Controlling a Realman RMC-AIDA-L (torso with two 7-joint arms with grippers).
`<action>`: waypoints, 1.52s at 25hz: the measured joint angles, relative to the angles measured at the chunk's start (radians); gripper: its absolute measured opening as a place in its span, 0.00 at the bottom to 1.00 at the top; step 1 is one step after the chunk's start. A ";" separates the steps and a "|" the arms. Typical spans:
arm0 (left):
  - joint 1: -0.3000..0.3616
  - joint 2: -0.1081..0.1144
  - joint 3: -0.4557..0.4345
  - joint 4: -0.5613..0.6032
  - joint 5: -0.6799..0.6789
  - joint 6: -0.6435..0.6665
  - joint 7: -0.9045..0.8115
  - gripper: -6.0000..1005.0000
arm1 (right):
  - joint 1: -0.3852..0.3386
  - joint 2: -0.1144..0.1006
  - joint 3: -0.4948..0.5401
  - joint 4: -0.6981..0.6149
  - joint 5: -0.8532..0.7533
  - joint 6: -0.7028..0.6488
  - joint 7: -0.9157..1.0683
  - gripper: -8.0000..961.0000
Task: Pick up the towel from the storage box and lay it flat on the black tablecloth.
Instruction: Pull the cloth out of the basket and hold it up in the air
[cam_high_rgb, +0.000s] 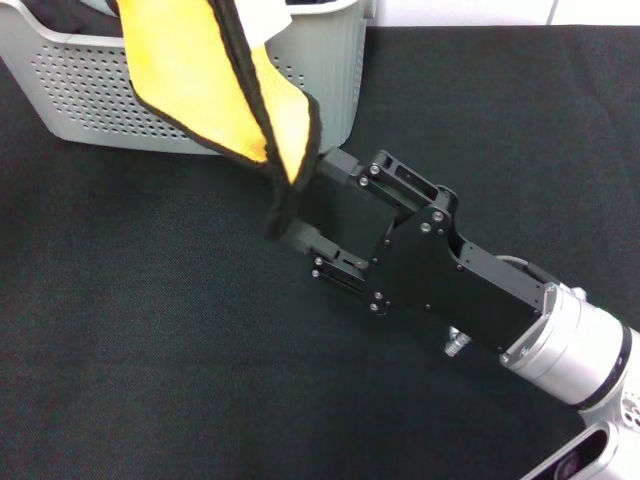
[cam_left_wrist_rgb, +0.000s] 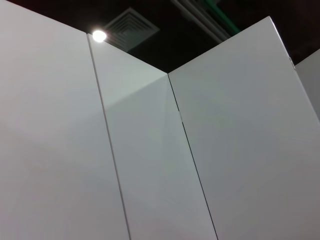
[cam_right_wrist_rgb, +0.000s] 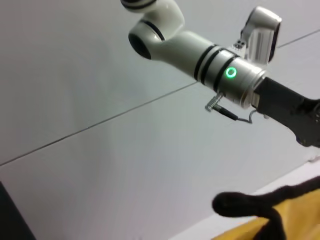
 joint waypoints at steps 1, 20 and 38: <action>0.000 0.000 -0.001 0.000 0.000 0.000 0.000 0.05 | -0.005 0.000 -0.004 0.003 0.005 -0.003 0.000 0.70; 0.000 -0.001 0.003 -0.002 -0.001 0.001 0.003 0.05 | -0.002 0.000 -0.051 -0.028 0.009 -0.071 -0.144 0.67; 0.002 -0.003 0.012 -0.013 -0.001 0.003 0.003 0.05 | 0.029 0.000 -0.044 -0.042 0.037 -0.074 -0.181 0.64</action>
